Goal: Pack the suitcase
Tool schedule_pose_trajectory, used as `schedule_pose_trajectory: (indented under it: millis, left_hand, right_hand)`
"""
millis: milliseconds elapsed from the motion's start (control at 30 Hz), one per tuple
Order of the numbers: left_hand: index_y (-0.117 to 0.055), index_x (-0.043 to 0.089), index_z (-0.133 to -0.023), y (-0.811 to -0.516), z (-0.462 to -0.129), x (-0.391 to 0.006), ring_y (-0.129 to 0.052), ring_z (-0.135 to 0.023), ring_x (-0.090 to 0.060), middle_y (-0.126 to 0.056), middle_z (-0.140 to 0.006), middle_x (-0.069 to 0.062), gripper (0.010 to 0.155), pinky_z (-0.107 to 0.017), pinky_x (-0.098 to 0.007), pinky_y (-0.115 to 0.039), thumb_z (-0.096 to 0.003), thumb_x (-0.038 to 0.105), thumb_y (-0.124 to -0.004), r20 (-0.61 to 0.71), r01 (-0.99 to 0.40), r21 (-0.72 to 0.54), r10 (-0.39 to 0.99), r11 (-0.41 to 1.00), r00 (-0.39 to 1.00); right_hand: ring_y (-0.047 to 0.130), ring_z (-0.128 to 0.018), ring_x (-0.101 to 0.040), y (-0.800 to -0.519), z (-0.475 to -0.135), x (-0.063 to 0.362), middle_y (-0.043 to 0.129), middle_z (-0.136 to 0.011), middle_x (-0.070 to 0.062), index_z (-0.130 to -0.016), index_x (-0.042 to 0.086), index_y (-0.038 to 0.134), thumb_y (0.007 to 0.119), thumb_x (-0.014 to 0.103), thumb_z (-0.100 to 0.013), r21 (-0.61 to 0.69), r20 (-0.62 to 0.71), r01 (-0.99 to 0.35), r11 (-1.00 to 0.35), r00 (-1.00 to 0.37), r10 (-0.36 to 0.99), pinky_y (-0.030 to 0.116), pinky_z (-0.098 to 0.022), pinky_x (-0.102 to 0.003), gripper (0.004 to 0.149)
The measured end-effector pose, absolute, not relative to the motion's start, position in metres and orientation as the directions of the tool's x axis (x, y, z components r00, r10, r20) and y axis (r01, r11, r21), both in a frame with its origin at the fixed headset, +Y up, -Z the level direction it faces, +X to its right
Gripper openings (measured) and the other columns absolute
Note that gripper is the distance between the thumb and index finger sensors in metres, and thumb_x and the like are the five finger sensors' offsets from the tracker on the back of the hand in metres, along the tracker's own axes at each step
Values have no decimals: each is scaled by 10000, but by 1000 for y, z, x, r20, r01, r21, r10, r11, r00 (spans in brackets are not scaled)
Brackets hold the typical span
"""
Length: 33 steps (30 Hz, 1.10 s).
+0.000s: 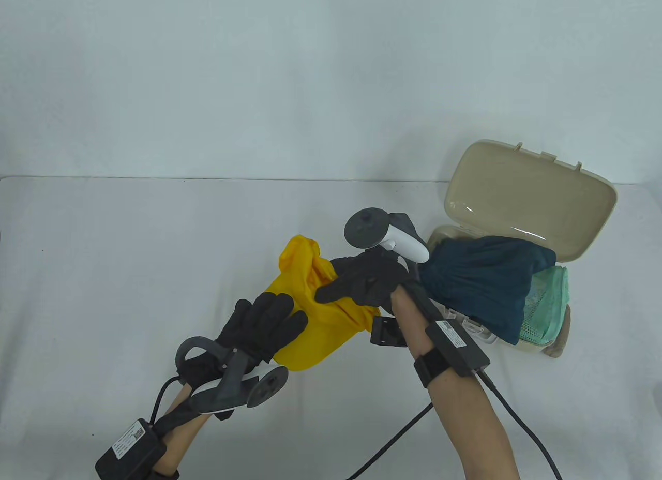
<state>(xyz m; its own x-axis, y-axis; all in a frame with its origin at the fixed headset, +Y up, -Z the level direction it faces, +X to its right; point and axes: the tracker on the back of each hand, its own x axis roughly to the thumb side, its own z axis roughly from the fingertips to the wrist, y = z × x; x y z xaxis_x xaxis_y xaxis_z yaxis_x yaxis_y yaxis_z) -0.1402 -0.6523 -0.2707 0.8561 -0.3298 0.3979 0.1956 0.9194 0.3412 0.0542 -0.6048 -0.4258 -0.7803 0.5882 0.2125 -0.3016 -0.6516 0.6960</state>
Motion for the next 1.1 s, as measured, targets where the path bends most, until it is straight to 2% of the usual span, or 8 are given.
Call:
schedule_pose_trajectory:
  millis: [100,133,300,467,633,800,867,1100]
  left_hand:
    - [-320,453,-1072,-649,-271,-142,-651,-1112,-220,-479,-1198,52,623,-810,-440,-617,-533,368,-622,395,162,341,-297,926,869]
    - [-266,439,-1081,-648,-272,-143,-642,-1120,-218,-467,-1204,59,731,-813,-450,-614,-494,426,-701,403,163,333,-297,929,866]
    - [-186,378,-1115,-630,-273,-162,-580,-1154,-246,-406,-1228,31,930,-830,-484,-569,-401,602,-740,431,24,253,-135,967,892]
    - [-253,254,-1142,-623,-286,-195,-675,-1086,-317,-502,-1193,-55,871,-771,-496,-640,-463,601,-674,320,-448,101,397,889,860]
    - [-308,79,-1128,-660,-310,-216,-846,-923,-333,-608,-1099,-176,879,-664,-446,-763,-493,546,-698,30,-854,-165,868,494,496]
    - [-376,38,-1104,-684,-316,-218,-958,-817,-254,-744,-1006,-114,785,-613,-377,-839,-530,454,-711,-179,-965,-259,979,47,95]
    - [-435,61,-1086,-687,-316,-219,-1013,-755,-177,-815,-941,-25,674,-591,-339,-875,-554,390,-687,-197,-967,-255,980,-29,23]
    - [-523,84,-1039,-687,-320,-241,-1043,-690,-137,-864,-859,20,564,-567,-332,-888,-554,332,-671,-186,-986,-166,982,-6,25]
  right_hand:
    - [1025,-507,-138,-603,-426,56,950,-735,-24,-959,39,695,808,393,-493,667,203,-333,-666,-779,593,886,-456,-403,596]
    - [1027,-496,-136,-602,-427,58,957,-724,-24,-943,50,713,809,378,-495,662,195,-349,-663,-774,602,888,-451,-400,564]
    - [1026,-503,-131,-592,-434,77,952,-733,-15,-944,69,709,799,379,-501,549,125,-458,-700,-782,610,887,-457,-396,549]
    - [1018,-532,-142,-590,-430,89,934,-757,-17,-960,71,683,786,381,-509,477,99,-532,-699,-758,645,876,-474,-405,557]
    - [1013,-549,-139,-594,-416,85,922,-769,-16,-967,73,667,776,387,-514,421,110,-585,-693,-726,679,874,-483,-403,562]
    - [1011,-570,-137,-596,-398,68,914,-783,-9,-975,82,653,773,402,-512,394,172,-588,-707,-708,685,871,-496,-400,575]
    - [1008,-583,-141,-597,-394,64,907,-796,-14,-983,77,641,770,415,-511,408,181,-580,-705,-705,685,867,-501,-403,595]
    - [946,-742,-277,-584,-397,75,799,-960,-116,-1082,28,486,710,563,-504,415,181,-551,-724,-730,659,811,-560,-480,819]
